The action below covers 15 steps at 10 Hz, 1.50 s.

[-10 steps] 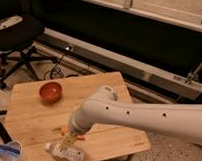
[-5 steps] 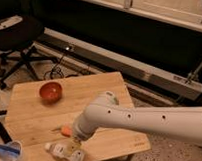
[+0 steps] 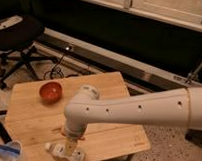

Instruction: Stand the bottle upright

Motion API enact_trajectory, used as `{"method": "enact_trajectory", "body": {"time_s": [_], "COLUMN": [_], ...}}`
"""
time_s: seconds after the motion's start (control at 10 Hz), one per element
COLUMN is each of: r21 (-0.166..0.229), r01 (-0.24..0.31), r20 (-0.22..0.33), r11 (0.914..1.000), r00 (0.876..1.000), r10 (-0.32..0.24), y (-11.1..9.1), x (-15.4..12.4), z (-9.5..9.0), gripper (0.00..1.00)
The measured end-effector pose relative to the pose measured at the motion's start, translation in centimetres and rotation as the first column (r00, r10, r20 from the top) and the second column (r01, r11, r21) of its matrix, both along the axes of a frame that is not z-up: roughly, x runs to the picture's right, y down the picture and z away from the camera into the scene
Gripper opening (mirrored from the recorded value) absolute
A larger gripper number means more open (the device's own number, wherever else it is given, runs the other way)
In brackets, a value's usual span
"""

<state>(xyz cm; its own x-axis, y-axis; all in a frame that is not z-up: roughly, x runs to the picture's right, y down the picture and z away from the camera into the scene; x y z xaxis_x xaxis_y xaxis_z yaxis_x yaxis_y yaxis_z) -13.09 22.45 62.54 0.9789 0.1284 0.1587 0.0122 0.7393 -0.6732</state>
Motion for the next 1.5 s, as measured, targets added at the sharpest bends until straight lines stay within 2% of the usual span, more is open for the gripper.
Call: {"method": "enact_trajectory", "body": {"time_s": [0.1,0.2,0.4,0.6,0.8,1.2,1.3,1.5], "r21": [0.037,0.063,0.086,0.073,0.064,0.091,0.087,0.063], "r01": [0.081,0.14,0.224,0.276,0.321,0.43,0.445,0.454], "r20": [-0.031,-0.051,-0.067,-0.082,-0.121,-0.201,-0.214,-0.23], "r11": [0.996,0.9882,0.9709,0.9585,0.9448,0.8981,0.8911,0.8891], "r00": [0.996,0.989,0.974,0.959,0.942,0.891,0.882,0.873], "r10": [-0.08,-0.137,-0.218,-0.27,-0.312,-0.407,-0.42,-0.429], "y": [-1.3,-2.3,-3.2,-1.6,0.1,1.3,1.9,3.4], "x": [-1.0,-2.3,-5.1,-6.2,-6.1,-8.3,-9.0,-9.5], "z": [0.3,0.4,-0.2,-0.9,-0.9,-0.4,-0.3,-0.1], "gripper": [0.8,0.8,0.8,0.8,0.8,0.8,0.8,0.8]}}
